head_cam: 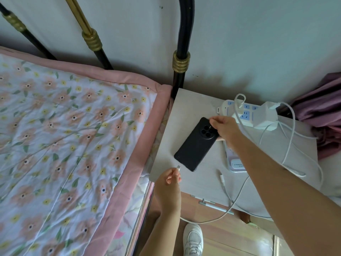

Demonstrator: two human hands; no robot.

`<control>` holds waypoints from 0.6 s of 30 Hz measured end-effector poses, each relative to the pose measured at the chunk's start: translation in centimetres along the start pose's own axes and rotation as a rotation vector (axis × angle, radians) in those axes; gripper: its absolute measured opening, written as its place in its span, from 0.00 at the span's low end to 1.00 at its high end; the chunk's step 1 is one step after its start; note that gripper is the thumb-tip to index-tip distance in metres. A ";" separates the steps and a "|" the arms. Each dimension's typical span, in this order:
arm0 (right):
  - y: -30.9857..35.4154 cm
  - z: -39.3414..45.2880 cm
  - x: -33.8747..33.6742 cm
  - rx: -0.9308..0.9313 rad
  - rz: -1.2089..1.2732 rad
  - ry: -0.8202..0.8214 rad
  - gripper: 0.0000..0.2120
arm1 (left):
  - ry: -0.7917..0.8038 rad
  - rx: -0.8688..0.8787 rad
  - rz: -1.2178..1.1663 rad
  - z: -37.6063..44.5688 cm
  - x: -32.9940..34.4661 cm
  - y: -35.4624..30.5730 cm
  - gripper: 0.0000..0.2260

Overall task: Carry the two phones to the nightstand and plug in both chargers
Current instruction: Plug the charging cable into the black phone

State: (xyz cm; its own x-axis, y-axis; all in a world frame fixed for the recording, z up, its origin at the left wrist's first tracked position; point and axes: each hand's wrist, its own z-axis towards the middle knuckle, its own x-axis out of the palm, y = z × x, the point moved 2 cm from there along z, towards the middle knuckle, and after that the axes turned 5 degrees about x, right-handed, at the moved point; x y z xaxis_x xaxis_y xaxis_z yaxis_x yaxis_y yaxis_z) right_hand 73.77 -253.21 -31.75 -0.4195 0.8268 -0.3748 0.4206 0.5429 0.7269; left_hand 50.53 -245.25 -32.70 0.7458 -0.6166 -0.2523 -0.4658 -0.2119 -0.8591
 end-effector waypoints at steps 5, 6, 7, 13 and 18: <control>0.5 0.1 0.0 0.038 0.057 0.015 0.07 | 0.079 0.040 -0.004 0.5 0.4 -0.4 0.15; 0.4 0.1 0.1 0.046 0.063 0.014 0.07 | 0.090 0.044 -0.008 0.6 0.6 -0.5 0.16; 0.4 0.0 0.2 0.053 0.072 0.011 0.07 | 0.105 0.047 -0.017 0.6 0.7 -0.6 0.17; 0.5 0.3 0.4 0.060 0.084 -0.002 0.06 | 0.119 0.133 -0.023 0.4 0.7 -0.6 0.11; 0.6 0.5 0.5 0.075 0.074 -0.009 0.07 | 0.098 0.181 -0.017 0.8 0.5 0.2 0.11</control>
State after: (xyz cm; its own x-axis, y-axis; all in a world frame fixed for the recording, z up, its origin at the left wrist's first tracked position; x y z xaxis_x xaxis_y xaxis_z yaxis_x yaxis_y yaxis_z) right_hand 74.22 -252.41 -31.72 -0.3776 0.8662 -0.3273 0.5092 0.4895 0.7079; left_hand 51.24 -245.00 -33.37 0.6985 -0.6870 -0.2005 -0.3543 -0.0886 -0.9309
